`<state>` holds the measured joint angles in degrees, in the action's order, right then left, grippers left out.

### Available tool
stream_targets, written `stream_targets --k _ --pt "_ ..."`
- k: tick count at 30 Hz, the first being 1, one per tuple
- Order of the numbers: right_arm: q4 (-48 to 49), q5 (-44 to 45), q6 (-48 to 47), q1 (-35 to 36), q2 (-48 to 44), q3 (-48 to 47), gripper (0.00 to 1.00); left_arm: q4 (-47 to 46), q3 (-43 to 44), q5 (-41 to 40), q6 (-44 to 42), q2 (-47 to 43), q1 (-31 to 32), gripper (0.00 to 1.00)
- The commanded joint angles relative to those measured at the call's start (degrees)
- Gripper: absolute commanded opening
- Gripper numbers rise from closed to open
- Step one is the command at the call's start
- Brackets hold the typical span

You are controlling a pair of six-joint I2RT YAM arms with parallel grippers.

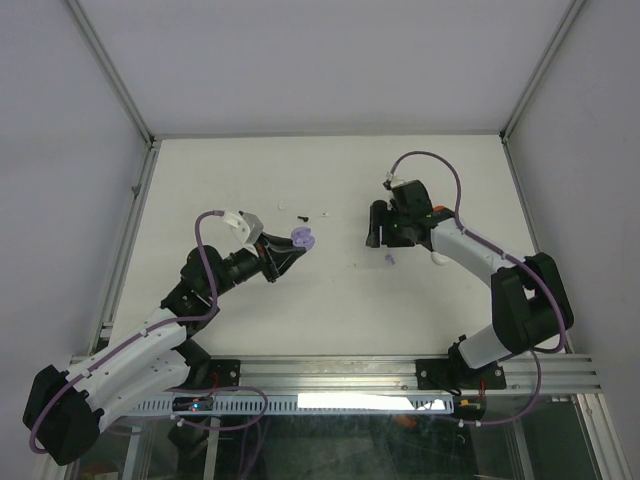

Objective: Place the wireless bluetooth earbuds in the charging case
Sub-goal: Pick up the earbud from the center of the board.

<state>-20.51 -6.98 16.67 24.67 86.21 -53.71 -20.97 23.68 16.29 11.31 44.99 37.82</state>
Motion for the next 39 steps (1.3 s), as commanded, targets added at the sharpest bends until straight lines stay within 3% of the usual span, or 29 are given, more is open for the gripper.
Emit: stream_targets --k 1,15,39 --pt "-9.0 7.0 -4.8 0.2 0.1 -4.7 0.64 -1.5 0.9 -1.2 -0.4 -0.7 0.1 0.00" --pt "-16.6 12.0 -8.4 1.8 12.0 -12.4 0.44 -1.7 0.6 -0.7 -0.2 -1.4 0.1 0.00" --pt "-20.4 14.4 -9.2 2.8 17.8 -14.0 0.25 -3.5 -0.4 1.0 0.6 -1.2 0.1 0.03"
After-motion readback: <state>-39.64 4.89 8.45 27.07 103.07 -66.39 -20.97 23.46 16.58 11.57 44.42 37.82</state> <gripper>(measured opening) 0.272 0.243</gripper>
